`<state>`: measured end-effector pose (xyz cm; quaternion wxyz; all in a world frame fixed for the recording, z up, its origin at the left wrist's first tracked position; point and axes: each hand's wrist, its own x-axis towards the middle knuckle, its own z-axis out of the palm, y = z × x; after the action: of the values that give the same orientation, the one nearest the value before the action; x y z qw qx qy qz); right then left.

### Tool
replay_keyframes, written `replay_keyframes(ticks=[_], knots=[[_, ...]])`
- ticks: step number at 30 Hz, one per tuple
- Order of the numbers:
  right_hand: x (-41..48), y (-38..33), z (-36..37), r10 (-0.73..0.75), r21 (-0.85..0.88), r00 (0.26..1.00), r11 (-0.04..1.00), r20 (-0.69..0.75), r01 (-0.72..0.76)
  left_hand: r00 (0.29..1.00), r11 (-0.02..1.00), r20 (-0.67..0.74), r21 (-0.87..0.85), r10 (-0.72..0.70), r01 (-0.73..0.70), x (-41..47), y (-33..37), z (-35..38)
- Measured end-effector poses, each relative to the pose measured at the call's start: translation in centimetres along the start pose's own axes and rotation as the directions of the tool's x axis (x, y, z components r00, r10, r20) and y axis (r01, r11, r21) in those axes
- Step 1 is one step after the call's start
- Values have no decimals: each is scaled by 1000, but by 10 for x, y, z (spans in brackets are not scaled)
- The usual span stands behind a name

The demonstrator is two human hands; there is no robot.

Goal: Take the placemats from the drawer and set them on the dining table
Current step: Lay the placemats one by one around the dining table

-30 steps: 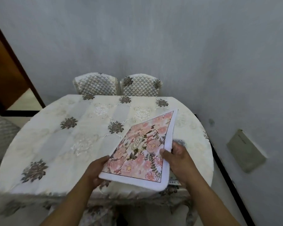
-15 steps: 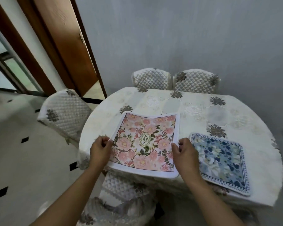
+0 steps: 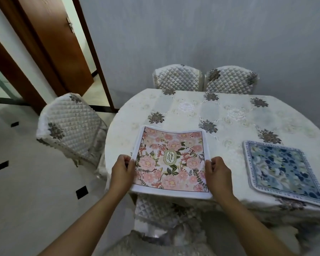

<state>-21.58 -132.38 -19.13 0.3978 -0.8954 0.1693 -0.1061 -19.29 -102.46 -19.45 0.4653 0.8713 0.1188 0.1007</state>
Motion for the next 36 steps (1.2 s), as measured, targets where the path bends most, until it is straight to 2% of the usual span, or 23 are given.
replay_keyframes(ticks=[5,9,14,20,24,25,29,32,34,36], knots=[[11,0,26,65,-66,996,995,-62,-70,991,997,109,18,76,-78,44,-16,15],[40,15,47,69,-137,994,987,-79,-80,985,997,160,18,71,-75,74,-31,47],[79,46,90,89,-211,995,973,-51,-98,982,995,171,52,79,-89,96,-63,90],[90,92,139,112,-294,993,950,24,-100,977,966,197,227,82,-127,115,-116,133],[85,115,148,175,-336,984,929,39,-152,982,952,164,276,90,-134,119,-126,141],[83,118,150,152,-353,988,925,14,-137,983,946,154,292,97,-140,118,-126,142],[77,116,165,-105,-489,994,868,-7,88,986,904,131,400,104,-149,99,-124,144],[63,83,193,-239,-387,948,871,208,304,971,848,174,478,163,-228,78,-122,158],[49,66,218,-265,-343,886,849,379,401,922,794,312,489,228,-362,68,-119,174],[40,64,237,-283,-358,858,819,430,449,855,730,447,488,262,-479,65,-121,187]])
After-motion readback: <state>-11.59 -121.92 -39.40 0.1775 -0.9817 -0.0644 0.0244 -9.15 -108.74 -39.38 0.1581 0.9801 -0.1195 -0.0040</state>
